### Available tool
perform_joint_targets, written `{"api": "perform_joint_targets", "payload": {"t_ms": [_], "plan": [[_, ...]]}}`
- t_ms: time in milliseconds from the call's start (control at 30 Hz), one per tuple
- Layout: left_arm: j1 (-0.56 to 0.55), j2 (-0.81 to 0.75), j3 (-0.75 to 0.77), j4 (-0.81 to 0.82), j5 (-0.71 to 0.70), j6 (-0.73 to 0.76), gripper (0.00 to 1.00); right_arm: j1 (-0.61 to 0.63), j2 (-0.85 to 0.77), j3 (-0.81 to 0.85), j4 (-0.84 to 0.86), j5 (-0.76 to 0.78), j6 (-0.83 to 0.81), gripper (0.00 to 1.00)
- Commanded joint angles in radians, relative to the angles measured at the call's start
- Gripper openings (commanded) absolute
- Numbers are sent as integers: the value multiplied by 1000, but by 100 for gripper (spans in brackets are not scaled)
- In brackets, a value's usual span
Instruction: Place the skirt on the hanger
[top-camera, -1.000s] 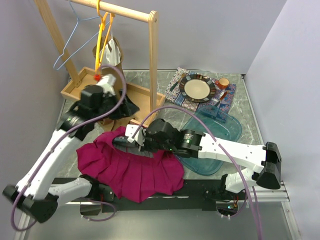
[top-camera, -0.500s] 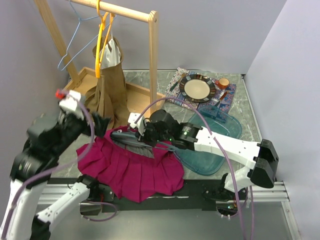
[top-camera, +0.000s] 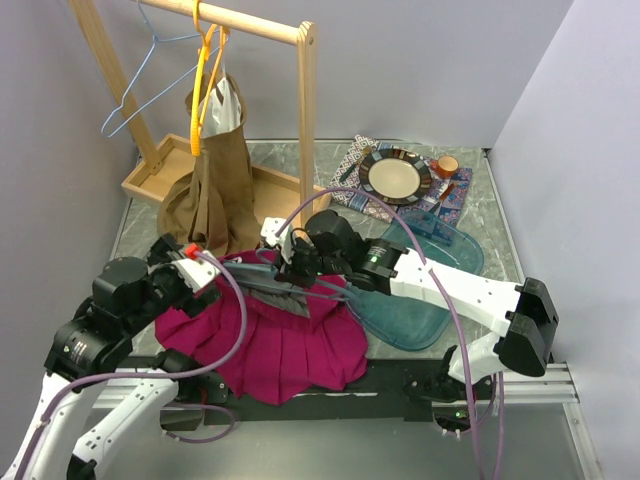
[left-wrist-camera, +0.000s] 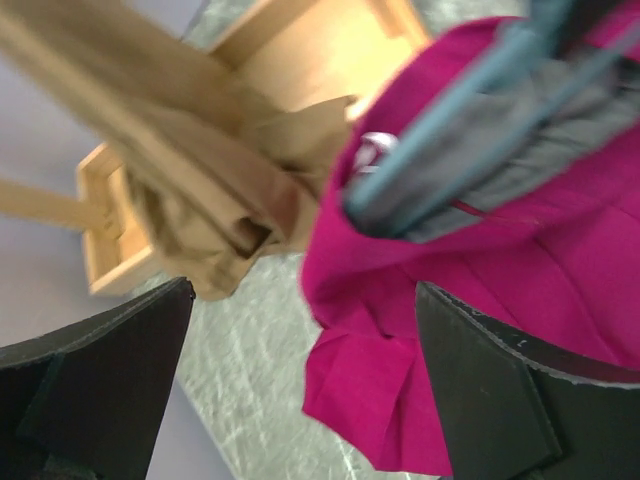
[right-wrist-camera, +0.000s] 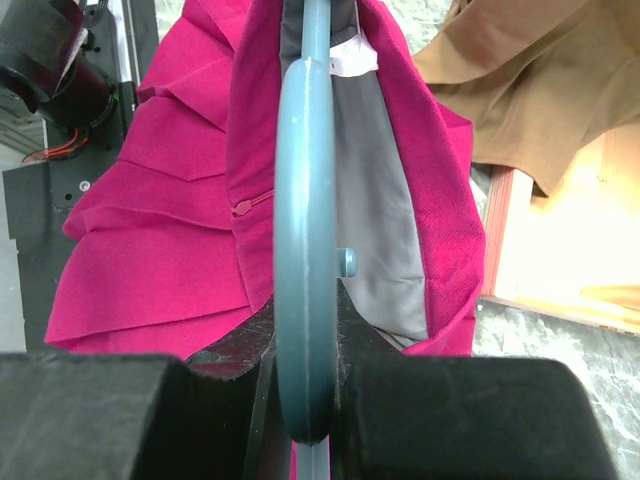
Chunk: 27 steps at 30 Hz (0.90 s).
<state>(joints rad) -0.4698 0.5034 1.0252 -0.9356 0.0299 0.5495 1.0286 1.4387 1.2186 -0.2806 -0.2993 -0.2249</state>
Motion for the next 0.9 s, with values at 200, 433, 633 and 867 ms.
{"api": "perform_joint_targets", "payload": {"t_ms": [200, 433, 633, 867], "plan": [[-7, 46, -76, -63, 197, 141, 82, -13, -57, 13, 98, -110, -11, 0], [-10, 46, -91, -63, 150, 161, 79, -21, -80, 9, 67, -185, -60, 0], [-10, 24, -117, -75, 183, 153, 69, -25, -109, -4, 54, -245, -94, 0], [-10, 20, -80, -54, 275, 121, 27, -27, -109, -4, 41, -291, -108, 0]]}}
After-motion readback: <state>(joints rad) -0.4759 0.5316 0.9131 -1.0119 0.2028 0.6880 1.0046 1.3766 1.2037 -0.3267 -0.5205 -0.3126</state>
